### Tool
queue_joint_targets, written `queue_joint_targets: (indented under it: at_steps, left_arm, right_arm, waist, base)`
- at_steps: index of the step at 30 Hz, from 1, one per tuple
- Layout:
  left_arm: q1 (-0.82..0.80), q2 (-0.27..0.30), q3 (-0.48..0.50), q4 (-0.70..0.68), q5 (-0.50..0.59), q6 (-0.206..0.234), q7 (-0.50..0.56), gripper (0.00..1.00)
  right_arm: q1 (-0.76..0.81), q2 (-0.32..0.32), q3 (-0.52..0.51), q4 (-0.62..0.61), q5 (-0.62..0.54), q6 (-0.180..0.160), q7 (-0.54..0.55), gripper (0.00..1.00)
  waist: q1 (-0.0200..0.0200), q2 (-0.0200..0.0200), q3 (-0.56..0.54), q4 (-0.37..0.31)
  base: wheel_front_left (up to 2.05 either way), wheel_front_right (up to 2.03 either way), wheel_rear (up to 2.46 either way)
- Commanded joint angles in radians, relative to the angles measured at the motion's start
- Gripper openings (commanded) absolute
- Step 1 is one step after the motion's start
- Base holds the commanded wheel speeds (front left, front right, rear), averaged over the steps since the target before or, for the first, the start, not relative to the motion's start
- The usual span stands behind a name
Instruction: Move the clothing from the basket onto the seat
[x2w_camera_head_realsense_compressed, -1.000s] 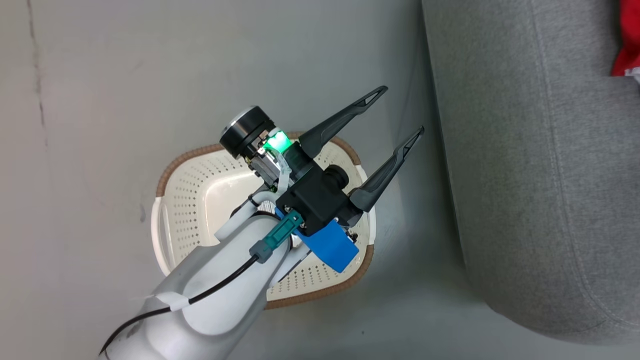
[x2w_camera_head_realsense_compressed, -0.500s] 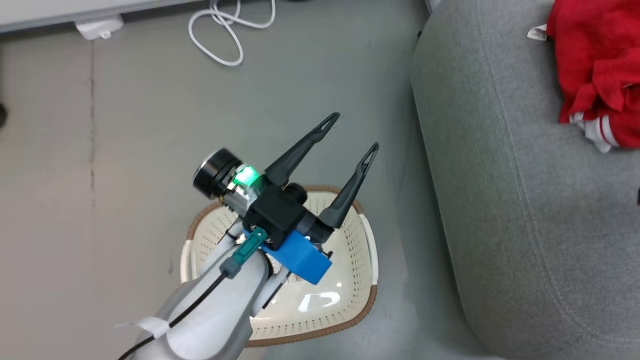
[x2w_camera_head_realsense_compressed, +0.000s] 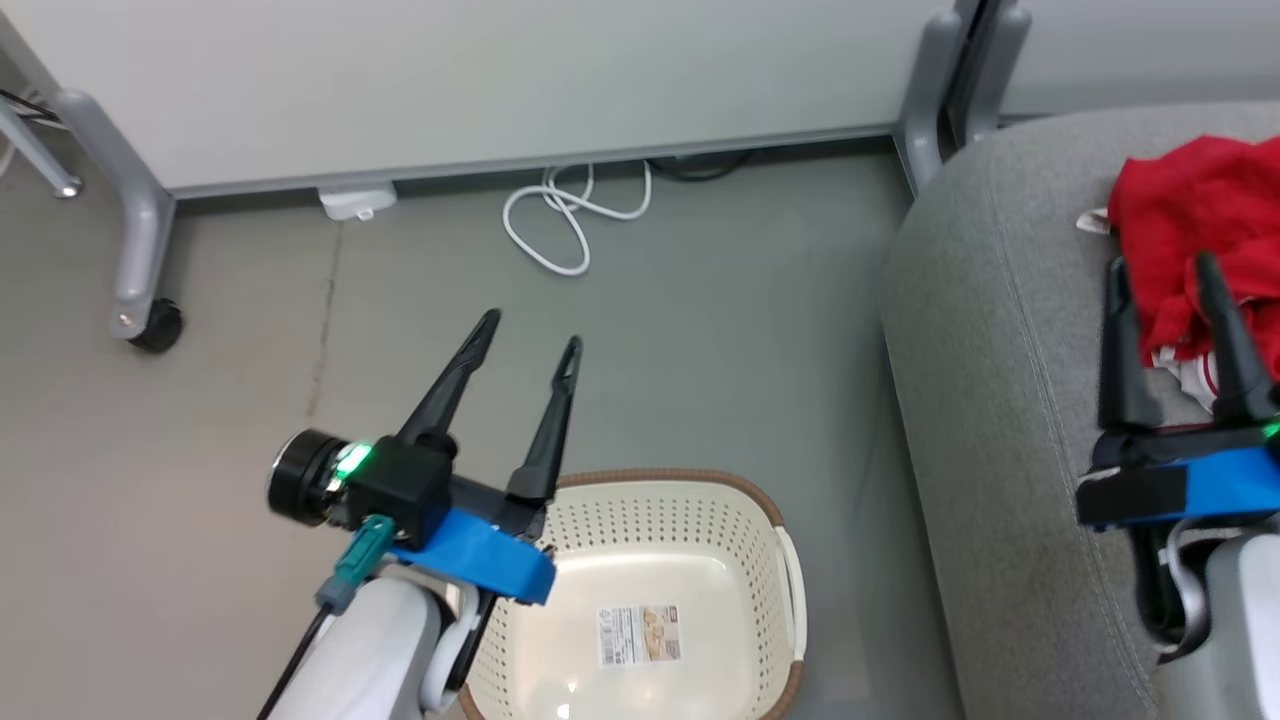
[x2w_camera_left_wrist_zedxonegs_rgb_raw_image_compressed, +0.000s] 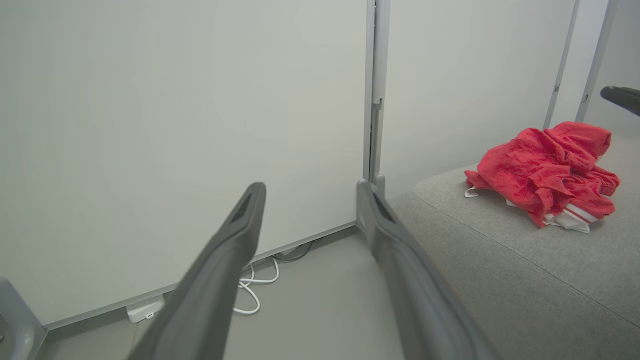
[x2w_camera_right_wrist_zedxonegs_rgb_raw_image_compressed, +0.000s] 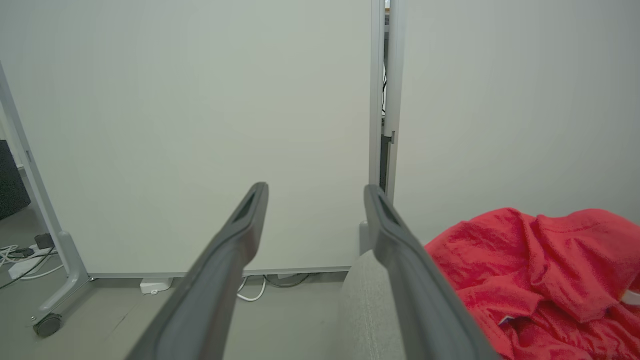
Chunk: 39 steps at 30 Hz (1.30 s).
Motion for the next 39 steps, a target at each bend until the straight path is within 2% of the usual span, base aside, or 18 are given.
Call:
queue_joint_targets:
  at_steps: [1, 9, 22, 39]
  left_arm:
    - [0.021, 0.006, 0.018, -0.001, -0.002, 0.003, -0.003, 1.0]
    - [0.126, 0.006, 0.147, -0.01, 0.007, 0.01, -0.003, 1.0]
    - [0.263, -0.027, 0.303, -0.049, 0.043, 0.007, -0.003, 1.0]
    - [0.312, -0.063, 0.346, -0.057, 0.092, -0.033, -0.003, 1.0]
  right_arm:
    - [0.028, 0.011, 0.011, -0.008, -0.002, 0.0, 0.0, 1.0]
    - [0.143, 0.062, 0.075, -0.057, -0.034, 0.0, 0.0, 1.0]
    - [0.304, 0.098, 0.052, -0.147, -0.03, 0.0, 0.0, 1.0]
    - [0.364, 0.1, 0.045, -0.145, 0.018, 0.0, 0.0, 1.0]
  waist:
    - [0.0002, -0.0001, -0.013, 0.003]
    - [0.0002, -0.0001, -0.087, 0.034]
    - [0.0002, -0.0001, -0.168, 0.049]
    - [0.0002, -0.0001, -0.198, 0.074]
  base:
    - [0.0, 0.0, 0.0]
    - [0.0, 0.0, 0.0]
    - [0.0, 0.0, 0.0]
    - [0.0, 0.0, 0.0]
